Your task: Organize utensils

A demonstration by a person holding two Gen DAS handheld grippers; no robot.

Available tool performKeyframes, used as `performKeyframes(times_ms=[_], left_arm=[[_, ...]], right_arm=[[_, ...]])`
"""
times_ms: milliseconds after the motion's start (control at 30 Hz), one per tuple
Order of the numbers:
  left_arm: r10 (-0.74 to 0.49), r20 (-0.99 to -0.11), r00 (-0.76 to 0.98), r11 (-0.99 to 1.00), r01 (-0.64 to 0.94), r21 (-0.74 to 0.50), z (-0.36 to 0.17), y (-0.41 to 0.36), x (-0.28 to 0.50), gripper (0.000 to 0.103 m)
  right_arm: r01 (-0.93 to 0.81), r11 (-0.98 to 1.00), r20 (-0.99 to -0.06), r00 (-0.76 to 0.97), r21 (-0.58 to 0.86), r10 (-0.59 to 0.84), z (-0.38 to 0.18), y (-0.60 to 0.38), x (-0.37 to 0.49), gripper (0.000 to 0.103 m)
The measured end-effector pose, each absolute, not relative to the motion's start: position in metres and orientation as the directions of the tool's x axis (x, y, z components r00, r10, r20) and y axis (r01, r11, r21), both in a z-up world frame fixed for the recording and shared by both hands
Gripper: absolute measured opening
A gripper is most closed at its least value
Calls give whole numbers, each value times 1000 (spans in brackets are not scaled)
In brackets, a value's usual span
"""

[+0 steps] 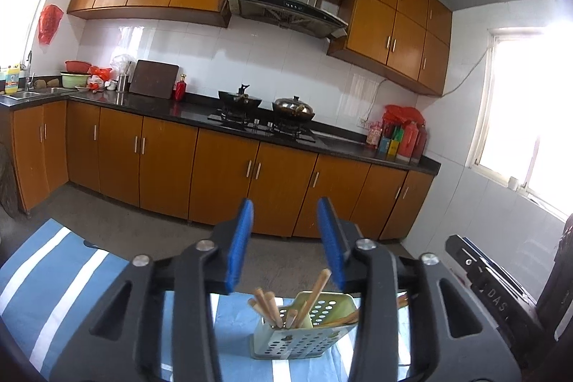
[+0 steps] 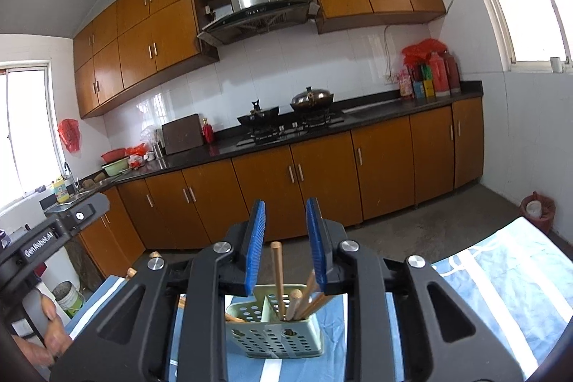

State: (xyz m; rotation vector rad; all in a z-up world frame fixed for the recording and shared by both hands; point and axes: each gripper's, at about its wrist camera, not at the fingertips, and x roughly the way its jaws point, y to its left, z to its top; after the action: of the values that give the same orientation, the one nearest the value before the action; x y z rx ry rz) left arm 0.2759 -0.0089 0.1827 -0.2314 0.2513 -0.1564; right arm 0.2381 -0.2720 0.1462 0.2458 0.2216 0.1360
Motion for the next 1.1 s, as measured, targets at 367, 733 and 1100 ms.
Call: performKeyframes(times_ms=[367,733,1100], left_arm=[[-141,-248,958,985,110,-134,156,25,184,92],[-76,-277,958,995,56,-79,95,40,96,99],[-7,-291,957,1000,12,15,51,26,58,99]], right_arm=[[-91,979,-229,965,181,131,124,-283,162,89],[-90,993,-272,956,70,106,84,-248,101,101],[-74,996,-328,941,55,88,37,-232,68,101]])
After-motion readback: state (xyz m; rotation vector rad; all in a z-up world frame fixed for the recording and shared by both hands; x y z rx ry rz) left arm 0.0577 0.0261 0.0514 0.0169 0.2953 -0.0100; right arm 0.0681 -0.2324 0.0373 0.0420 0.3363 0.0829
